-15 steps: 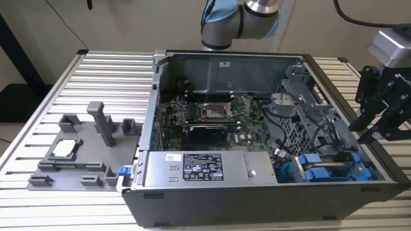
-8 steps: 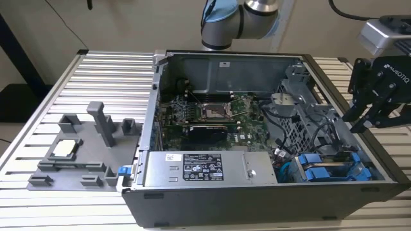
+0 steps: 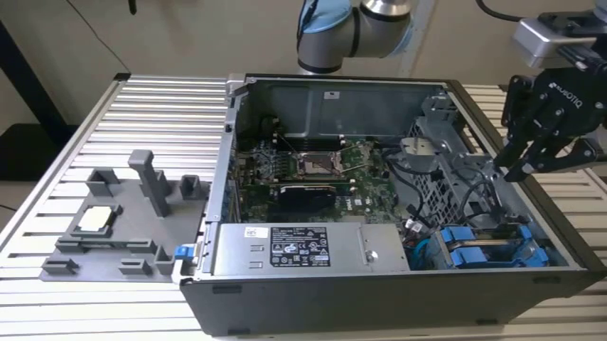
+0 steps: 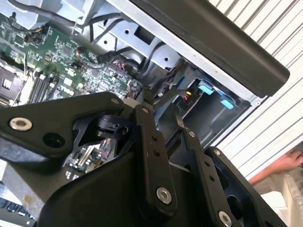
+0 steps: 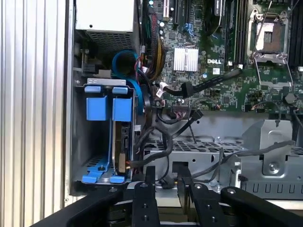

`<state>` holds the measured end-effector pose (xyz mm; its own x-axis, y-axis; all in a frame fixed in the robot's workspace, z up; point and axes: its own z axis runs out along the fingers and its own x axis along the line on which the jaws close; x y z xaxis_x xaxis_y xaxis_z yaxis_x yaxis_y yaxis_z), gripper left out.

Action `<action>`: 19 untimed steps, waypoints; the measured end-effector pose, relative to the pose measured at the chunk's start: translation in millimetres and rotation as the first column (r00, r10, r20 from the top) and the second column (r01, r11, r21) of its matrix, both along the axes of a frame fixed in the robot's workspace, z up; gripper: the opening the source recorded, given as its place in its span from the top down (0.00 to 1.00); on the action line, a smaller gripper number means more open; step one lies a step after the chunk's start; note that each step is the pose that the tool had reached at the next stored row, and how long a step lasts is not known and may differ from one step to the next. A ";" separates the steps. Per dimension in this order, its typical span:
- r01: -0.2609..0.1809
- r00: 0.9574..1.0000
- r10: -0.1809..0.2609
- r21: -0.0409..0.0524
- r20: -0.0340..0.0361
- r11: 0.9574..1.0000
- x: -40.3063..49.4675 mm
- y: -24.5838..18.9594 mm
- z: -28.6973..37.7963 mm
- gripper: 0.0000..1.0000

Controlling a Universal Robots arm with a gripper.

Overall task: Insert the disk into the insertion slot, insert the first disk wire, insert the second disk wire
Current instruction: 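Insert the first disk wire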

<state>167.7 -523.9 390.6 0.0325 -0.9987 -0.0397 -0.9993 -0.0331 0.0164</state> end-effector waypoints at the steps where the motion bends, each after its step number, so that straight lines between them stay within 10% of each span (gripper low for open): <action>1: 0.000 1.000 0.000 0.000 0.000 1.000 -3.1 0.6 0.0 0.67; 12: 0.000 1.000 0.000 0.000 0.013 1.000 -49.4 5.1 -0.9 0.67; 19: -0.041 0.999 0.041 -0.006 0.023 0.999 -53.5 6.9 -1.9 0.67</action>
